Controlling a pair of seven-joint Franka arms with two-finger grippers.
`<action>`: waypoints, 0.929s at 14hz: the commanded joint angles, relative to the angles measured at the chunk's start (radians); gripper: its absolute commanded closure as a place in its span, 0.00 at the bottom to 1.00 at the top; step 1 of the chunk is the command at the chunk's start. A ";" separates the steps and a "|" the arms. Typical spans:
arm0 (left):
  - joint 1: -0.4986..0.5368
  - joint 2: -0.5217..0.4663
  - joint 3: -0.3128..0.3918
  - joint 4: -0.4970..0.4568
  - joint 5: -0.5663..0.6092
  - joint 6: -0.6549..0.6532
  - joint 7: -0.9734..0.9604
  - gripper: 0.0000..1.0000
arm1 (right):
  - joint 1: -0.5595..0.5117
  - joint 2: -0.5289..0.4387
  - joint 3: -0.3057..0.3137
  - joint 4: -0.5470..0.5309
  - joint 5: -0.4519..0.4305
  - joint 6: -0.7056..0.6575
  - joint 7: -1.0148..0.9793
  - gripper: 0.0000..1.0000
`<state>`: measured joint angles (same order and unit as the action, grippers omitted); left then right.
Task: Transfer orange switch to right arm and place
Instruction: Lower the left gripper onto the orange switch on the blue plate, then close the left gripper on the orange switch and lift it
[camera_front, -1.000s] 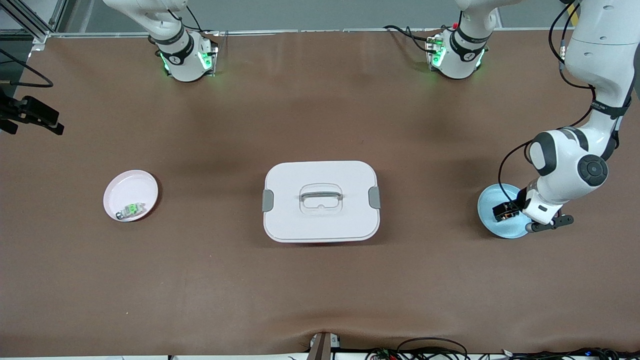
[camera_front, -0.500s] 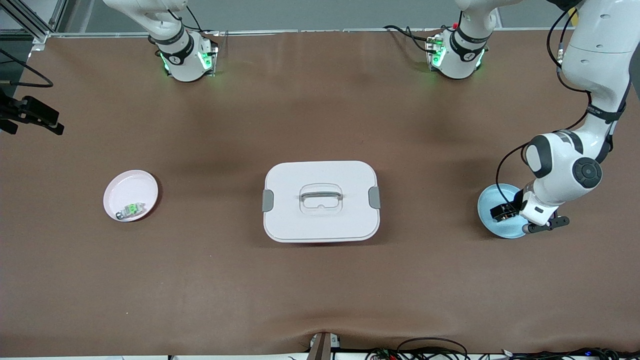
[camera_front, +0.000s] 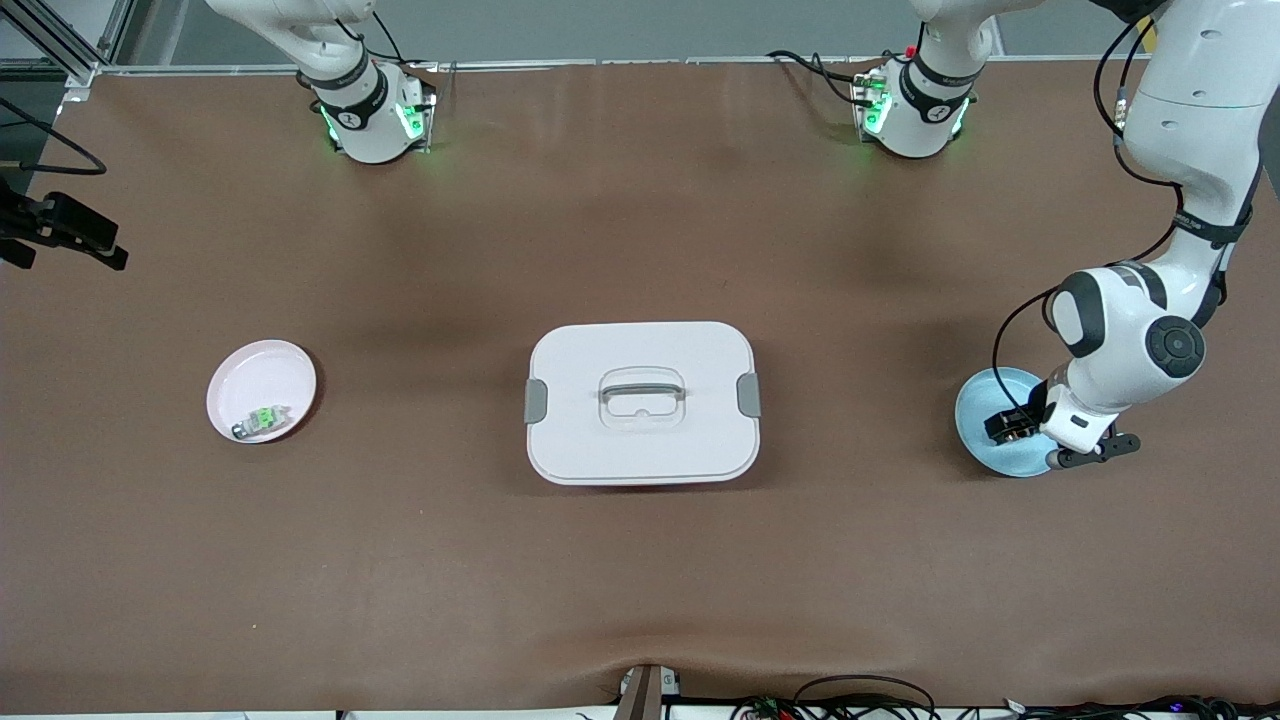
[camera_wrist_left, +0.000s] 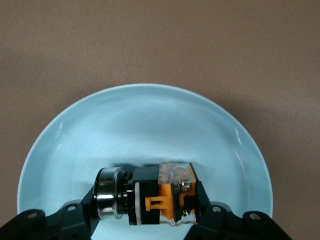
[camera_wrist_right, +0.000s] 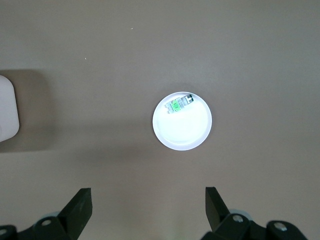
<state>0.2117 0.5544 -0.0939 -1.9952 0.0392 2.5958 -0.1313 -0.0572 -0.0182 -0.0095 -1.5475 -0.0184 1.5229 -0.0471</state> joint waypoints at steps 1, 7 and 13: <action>-0.002 -0.066 -0.006 -0.007 0.013 -0.023 -0.021 1.00 | 0.000 0.003 0.003 0.012 -0.008 -0.001 0.006 0.00; -0.008 -0.203 -0.055 -0.001 0.011 -0.161 -0.059 1.00 | 0.000 0.003 0.003 0.012 -0.008 0.000 0.003 0.00; -0.006 -0.300 -0.144 0.018 -0.005 -0.289 -0.218 1.00 | 0.003 0.009 0.005 0.009 -0.003 0.000 0.003 0.00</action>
<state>0.2011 0.2960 -0.2169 -1.9763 0.0391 2.3497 -0.3270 -0.0569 -0.0174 -0.0080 -1.5475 -0.0184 1.5250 -0.0478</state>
